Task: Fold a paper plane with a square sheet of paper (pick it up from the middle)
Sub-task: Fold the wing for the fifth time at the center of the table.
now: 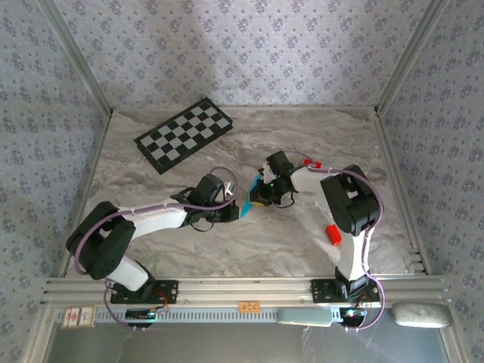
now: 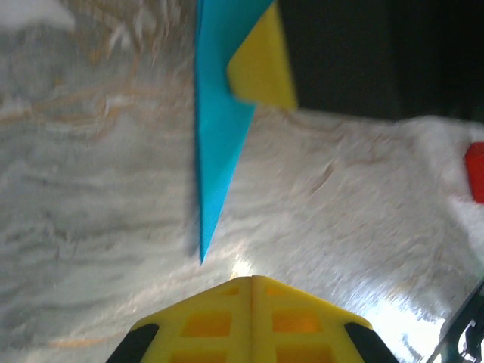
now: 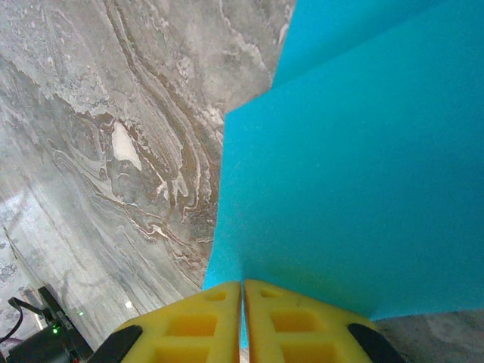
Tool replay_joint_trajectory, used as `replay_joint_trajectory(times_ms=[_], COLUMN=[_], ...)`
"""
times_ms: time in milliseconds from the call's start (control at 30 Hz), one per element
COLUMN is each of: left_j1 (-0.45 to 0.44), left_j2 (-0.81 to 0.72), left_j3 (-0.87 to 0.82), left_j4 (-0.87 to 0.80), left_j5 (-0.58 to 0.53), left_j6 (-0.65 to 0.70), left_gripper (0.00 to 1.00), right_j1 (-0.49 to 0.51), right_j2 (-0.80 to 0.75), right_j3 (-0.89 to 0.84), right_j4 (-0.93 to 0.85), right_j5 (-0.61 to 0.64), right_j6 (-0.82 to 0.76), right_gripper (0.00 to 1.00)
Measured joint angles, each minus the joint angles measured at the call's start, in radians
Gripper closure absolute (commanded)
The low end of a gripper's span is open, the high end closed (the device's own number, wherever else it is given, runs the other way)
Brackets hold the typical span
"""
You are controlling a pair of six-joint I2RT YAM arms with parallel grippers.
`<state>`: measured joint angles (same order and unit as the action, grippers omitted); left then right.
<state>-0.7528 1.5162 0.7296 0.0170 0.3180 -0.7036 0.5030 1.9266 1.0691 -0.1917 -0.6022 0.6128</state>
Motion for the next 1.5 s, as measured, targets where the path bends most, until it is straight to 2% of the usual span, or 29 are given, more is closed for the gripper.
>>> replay_joint_trajectory(times_ms=[433,867,1233,1500], left_j1=[0.001,0.006,0.006,0.006], left_j2=[0.22,0.252,0.252,0.251], left_j3=[0.091,0.113,0.111,0.112], left_j4=[0.064,0.056,0.057,0.056], left_j5=[-0.005,-0.001,0.003,0.004], left_j6=[-0.057,-0.092,-0.102,-0.101], left_gripper=[1.0,1.0,1.0,1.0], right_j1=[0.01,-0.019,-0.067,-0.069], right_j2=[0.0,-0.011,0.0,0.028], right_j3=[-0.011,-0.011,0.093,0.1], right_j4=[0.036,0.041,-0.018,-0.048], right_j5=[-0.018,-0.019,0.059,0.09], right_j6=[0.0,-0.01,-0.1,-0.135], right_gripper=[0.87,0.86,0.86,0.86])
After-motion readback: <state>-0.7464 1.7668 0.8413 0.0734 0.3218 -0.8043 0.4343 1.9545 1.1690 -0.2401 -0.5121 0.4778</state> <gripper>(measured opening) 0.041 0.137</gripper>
